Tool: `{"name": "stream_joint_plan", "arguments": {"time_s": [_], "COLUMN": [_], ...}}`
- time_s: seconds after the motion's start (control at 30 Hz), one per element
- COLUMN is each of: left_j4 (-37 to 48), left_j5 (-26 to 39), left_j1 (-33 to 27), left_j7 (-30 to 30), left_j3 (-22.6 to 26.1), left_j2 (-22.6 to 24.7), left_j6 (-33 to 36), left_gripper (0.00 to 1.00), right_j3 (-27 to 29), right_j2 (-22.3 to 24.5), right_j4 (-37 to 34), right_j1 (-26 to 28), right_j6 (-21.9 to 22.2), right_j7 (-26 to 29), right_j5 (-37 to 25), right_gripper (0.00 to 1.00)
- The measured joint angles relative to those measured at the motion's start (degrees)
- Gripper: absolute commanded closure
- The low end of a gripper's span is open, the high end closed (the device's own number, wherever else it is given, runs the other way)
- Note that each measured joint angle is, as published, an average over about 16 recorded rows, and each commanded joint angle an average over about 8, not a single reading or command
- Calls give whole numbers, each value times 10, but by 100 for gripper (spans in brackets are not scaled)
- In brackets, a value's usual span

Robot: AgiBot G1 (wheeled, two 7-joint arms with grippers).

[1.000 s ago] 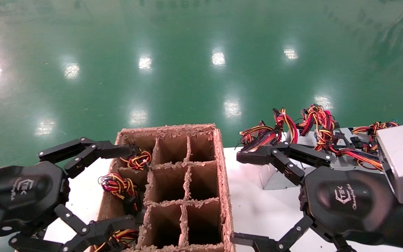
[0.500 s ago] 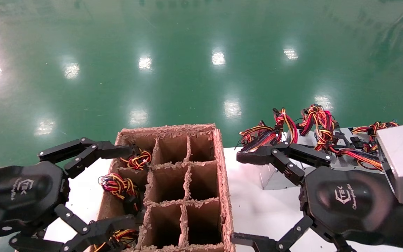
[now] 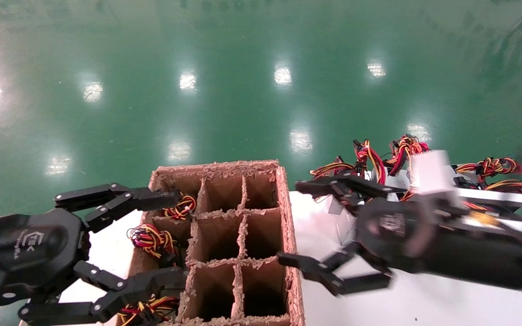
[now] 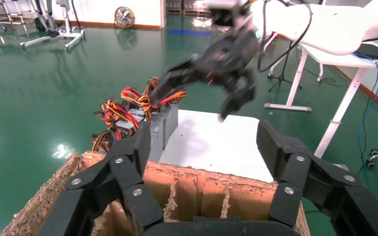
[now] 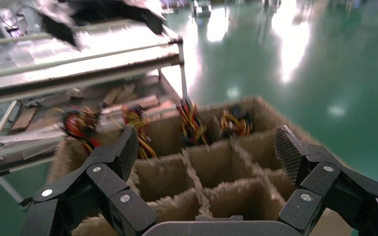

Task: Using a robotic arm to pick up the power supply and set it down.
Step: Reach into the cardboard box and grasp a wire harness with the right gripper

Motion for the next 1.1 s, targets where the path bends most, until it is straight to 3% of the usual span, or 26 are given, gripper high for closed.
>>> {"name": "stream_joint_plan", "arguments": {"time_s": [0.3,0.53,0.63,0.83,0.9,1.1], "left_j4": [0,0,0,0,0,0], "left_j5": [0,0,0,0,0,0], "left_j1": [0,0,0,0,0,0], "left_j7": [0,0,0,0,0,0], "left_j3": [0,0,0,0,0,0], "left_j2": [0,0,0,0,0,0], "left_j6": [0,0,0,0,0,0], "left_gripper": [100,100,100,100,100,100], "right_j3": [-53,-87,-98,-114,-118,-124], "right_j2": [-93,-176,-209,-257,-268,-293], "right_j4": [-66,-141,-178,-244,-263,-309], "right_j1": [62,103,119,146,152,167], "right_j6": [46,72,78,80,80,81], "right_j7": [32,22,10,-15,-23,-44], "right_j5": [-74,-119,-133,-153,-157,-165], "right_gripper": [0,1,20,89,99,100]}}
